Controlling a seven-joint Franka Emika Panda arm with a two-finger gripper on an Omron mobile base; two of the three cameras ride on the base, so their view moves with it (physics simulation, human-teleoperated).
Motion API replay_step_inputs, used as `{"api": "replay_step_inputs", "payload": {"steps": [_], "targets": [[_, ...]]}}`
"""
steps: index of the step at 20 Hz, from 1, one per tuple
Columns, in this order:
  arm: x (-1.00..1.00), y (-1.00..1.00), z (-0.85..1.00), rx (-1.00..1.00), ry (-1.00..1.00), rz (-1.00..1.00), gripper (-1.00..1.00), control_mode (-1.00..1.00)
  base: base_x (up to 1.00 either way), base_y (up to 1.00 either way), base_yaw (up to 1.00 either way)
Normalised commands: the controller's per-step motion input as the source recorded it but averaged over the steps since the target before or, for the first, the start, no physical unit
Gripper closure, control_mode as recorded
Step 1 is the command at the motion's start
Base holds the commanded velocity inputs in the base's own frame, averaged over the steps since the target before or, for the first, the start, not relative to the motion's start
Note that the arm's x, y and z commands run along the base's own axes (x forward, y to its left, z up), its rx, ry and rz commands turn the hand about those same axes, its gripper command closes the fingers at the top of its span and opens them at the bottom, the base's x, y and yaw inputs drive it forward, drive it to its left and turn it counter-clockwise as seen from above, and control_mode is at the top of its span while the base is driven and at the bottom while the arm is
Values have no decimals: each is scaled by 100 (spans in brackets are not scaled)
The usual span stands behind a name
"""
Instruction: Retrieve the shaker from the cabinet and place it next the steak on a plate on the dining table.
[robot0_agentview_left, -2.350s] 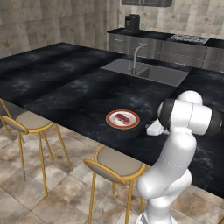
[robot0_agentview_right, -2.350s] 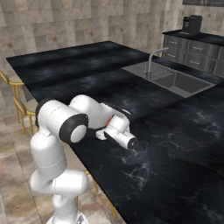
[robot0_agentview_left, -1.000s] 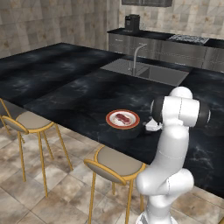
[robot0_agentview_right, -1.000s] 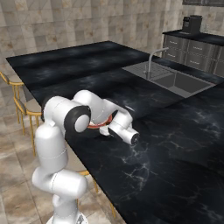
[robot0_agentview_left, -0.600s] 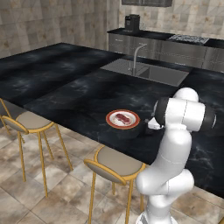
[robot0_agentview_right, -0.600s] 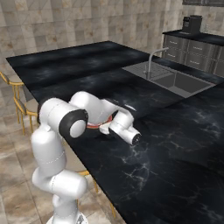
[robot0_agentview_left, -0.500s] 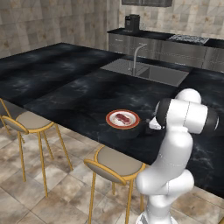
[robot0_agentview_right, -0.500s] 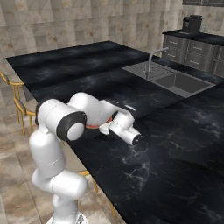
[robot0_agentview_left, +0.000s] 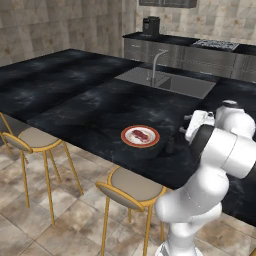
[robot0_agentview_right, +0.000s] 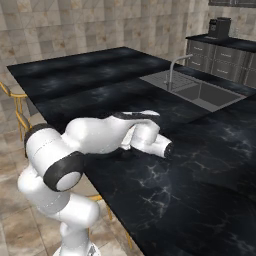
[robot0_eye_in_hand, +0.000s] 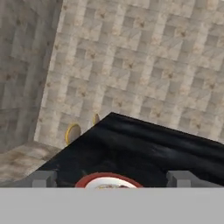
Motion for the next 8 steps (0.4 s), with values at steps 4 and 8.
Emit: {"api": "replay_step_inputs", "payload": {"steps": [4, 8], "targets": [[-59, 3, 100, -36, -27, 2, -100, -100, 0, 0, 0], [-68, 15, 95, -40, -42, 0, -100, -100, 0, 0, 0]]}}
